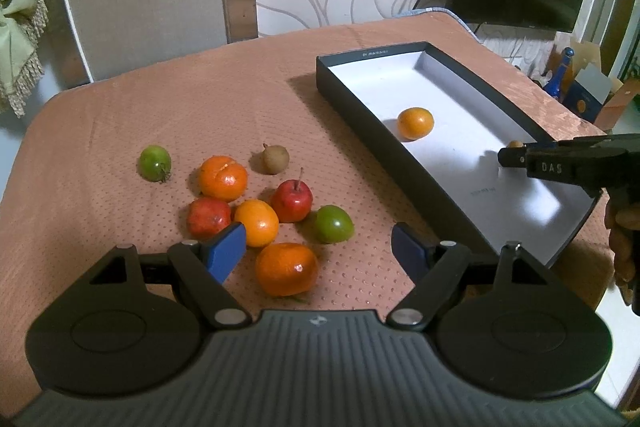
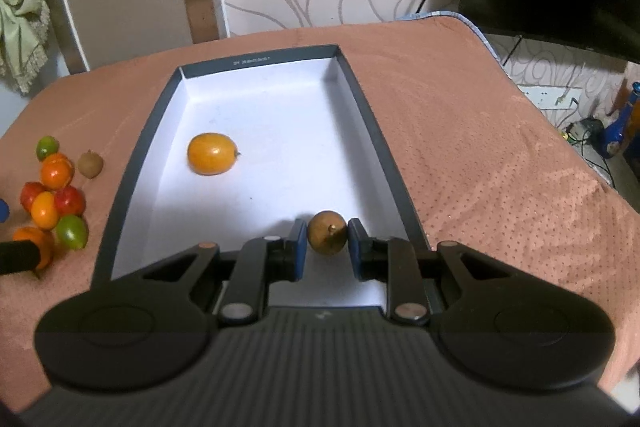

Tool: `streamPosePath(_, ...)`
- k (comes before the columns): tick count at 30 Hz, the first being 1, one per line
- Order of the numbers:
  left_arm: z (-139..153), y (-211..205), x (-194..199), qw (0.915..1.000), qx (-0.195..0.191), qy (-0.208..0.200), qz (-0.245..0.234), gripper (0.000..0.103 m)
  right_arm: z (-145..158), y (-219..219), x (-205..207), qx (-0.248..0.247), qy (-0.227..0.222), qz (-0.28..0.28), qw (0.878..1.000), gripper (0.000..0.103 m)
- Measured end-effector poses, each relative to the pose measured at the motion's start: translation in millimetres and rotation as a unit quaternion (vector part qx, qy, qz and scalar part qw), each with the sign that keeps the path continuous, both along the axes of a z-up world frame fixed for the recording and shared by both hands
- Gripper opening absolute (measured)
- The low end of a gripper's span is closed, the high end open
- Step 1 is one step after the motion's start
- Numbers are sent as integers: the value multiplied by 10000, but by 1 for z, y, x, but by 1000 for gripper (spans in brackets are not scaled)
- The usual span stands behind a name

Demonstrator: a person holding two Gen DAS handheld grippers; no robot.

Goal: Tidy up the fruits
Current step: 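Open the right gripper to release the brown fruit into the box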

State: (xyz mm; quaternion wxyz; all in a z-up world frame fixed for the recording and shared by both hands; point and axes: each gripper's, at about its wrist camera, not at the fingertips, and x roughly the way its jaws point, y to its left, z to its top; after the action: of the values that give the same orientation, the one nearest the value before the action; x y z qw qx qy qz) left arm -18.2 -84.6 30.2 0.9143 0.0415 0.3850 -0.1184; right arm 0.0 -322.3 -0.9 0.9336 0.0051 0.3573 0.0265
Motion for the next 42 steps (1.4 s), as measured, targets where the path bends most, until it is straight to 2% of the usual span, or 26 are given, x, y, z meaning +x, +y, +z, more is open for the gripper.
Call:
streamPosePath(18,0,15,-4,10000,-32,1,5,83,17,16,-13,193,-305,-11,9993,27)
streamPosePath(22,-1,18,-5,10000,-48,8,-3,83,21,21,-18,137,-450,-32,9989,41)
streamPosePath(31,0,24,-6,10000,-85,4,38,83,33,26,-35,303,-643,-118,9974,41)
streamPosePath(42,1,30,-7,9998,-127,-45,114,83,53,53,-59,562,-868,112,9946,41)
